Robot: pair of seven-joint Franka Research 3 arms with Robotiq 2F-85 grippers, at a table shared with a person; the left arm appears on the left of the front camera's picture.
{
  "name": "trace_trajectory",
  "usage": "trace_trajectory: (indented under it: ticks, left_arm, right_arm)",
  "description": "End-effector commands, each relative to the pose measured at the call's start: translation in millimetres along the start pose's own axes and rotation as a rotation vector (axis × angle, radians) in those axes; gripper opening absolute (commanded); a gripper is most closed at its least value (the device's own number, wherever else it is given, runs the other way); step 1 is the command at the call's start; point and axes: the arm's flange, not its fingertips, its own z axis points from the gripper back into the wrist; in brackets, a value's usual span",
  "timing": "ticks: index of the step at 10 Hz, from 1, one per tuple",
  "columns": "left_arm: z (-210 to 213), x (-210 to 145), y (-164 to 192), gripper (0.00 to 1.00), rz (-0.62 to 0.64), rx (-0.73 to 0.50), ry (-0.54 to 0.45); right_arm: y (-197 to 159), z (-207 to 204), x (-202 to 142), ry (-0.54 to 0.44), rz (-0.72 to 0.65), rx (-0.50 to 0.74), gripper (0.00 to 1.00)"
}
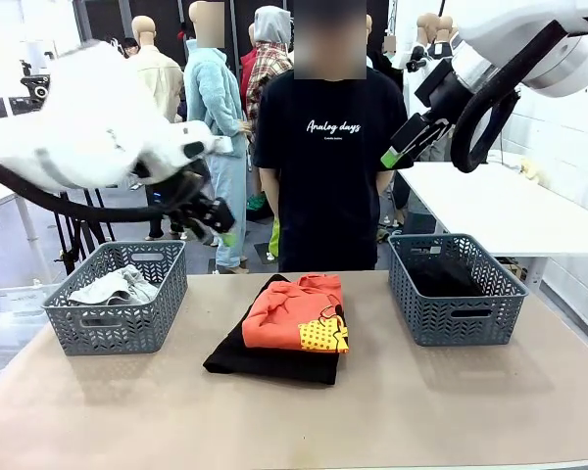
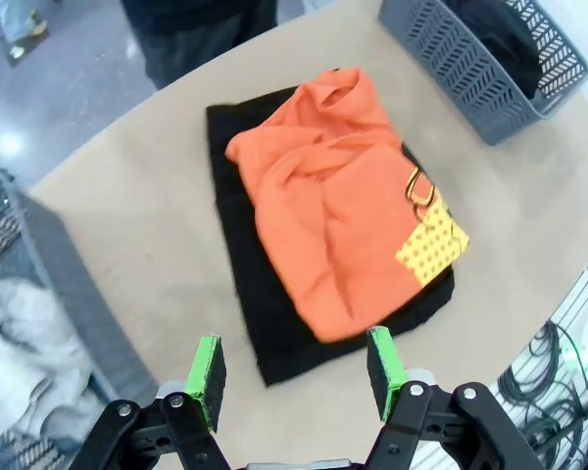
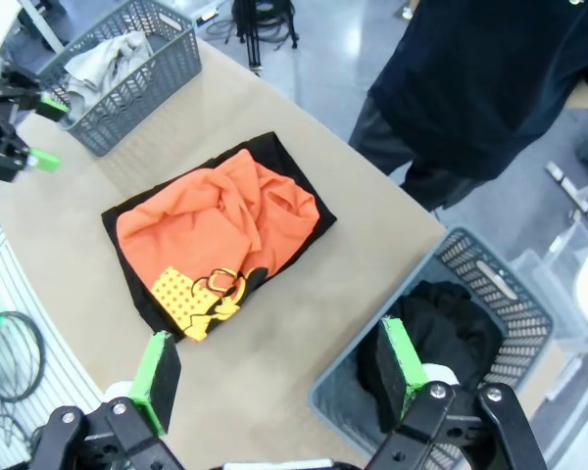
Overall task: Sort the tops and bottoms.
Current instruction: Lift clothes from the center of the table with your left hand.
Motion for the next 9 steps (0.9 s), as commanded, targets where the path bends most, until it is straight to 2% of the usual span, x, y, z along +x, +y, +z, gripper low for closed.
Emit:
trace_trajectory:
  ticks: [1, 2, 4, 5, 6, 9]
  left_arm:
    - [-24.9, 23.4, -1.8, 0.76, 0.006, -0.031, -0.007]
    - [-48.1, 28.8, -8.6, 0.76, -0.006, -0.044, 0.025]
    - [-63.1, 24.1, -17.0, 0.76, 0.007, -0.047, 0.077]
    - [-51.7, 17.9, -5.0, 0.76, 0.042, -0.017, 0.080]
    - [-70.9, 22.8, -16.3, 0.76, -0.016, -0.050, 0.054]
    - [-71.6, 21.4, -15.2, 0.76, 0.001, -0.048, 0.066]
  right_arm:
    - [-0.1, -0.3, -1.3, 0.001, -0.002, 0.000, 1.00]
    - [-0.1, -0.3, -1.3, 0.001, -0.002, 0.000, 1.00]
    - [-0.1, -0.3, -1.3, 0.001, -0.002, 0.000, 1.00]
    - [-0.1, -0.3, -1.3, 0.001, -0.002, 0.000, 1.00]
    - [-0.1, -0.3, -1.3, 0.001, -0.002, 0.000, 1.00]
    - [-0.1, -0.3, -1.3, 0.001, -0.002, 0.000, 1.00]
